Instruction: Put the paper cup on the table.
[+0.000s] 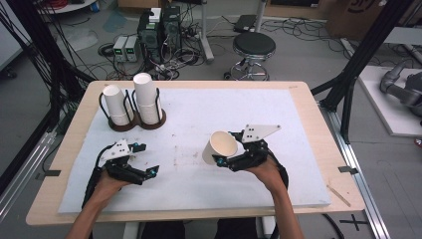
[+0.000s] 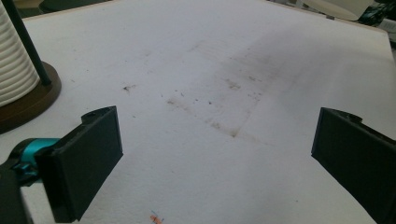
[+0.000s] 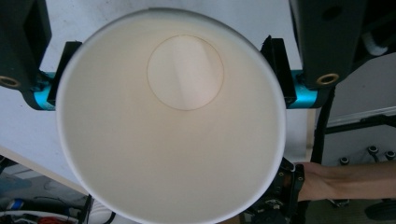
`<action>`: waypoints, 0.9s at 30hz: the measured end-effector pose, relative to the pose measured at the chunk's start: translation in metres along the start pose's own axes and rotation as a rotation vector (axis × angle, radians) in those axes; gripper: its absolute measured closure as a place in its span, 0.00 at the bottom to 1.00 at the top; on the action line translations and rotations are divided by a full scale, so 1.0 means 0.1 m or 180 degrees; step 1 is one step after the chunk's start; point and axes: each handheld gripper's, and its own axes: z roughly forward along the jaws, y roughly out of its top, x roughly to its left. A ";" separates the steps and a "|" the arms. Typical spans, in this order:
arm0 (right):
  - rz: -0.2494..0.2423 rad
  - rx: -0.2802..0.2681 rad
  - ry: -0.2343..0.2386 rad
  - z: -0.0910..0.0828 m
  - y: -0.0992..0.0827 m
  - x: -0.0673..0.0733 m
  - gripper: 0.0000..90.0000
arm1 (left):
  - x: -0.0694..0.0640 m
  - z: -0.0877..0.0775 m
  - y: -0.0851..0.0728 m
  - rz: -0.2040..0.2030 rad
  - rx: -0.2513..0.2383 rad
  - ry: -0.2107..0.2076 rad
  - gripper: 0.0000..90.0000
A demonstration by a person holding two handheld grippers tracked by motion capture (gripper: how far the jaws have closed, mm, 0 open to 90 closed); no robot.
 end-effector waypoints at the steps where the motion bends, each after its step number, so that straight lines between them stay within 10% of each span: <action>1: -0.0007 0.0013 0.0001 0.00 0.00 0.00 0.31 | 0.00 0.00 0.00 -0.0005 0.0006 -0.0012 0.02; 27: 0.0004 0.0392 -0.0024 0.36 -0.02 -0.12 0.31 | -0.01 0.05 -0.06 0.0057 0.0013 0.0021 0.02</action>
